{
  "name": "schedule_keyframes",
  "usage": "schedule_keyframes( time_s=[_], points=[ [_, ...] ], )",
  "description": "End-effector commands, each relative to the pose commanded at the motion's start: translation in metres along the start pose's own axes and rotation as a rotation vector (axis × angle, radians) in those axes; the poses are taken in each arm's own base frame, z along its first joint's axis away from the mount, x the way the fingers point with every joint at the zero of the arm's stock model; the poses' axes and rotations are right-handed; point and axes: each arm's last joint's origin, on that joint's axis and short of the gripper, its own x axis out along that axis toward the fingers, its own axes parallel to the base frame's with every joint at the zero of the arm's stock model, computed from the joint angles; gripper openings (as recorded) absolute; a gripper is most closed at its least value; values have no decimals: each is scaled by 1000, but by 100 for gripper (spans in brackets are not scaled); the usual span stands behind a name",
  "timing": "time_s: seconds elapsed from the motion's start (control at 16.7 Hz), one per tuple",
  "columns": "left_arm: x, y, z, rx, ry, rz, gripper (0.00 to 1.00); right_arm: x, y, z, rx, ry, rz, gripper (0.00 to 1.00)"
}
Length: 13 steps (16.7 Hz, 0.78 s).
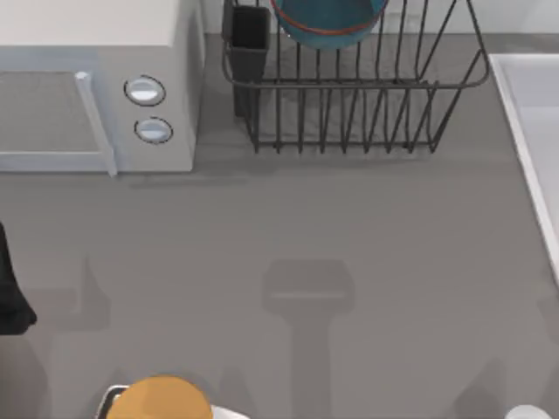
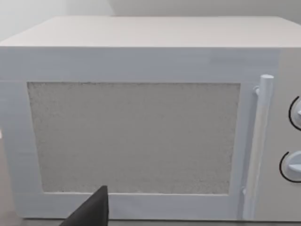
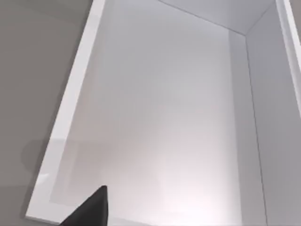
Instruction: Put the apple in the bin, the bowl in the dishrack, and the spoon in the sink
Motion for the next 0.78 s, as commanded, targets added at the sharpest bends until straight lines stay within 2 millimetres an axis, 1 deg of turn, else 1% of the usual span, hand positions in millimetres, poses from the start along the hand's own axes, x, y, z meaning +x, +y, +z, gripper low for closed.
schedule_keyframes(
  time_s=[0.18,0.36,0.54,0.78],
  points=[
    [0,0,0,0,0,0,100,19,-17,9,-193,310,124,100],
    [0,0,0,0,0,0,100,40,-34,15,-338,547,303,100],
    [0,0,0,0,0,0,100,59,-52,18,-437,693,489,100],
    [0,0,0,0,0,0,100,78,-68,17,-502,777,672,100]
  ],
)
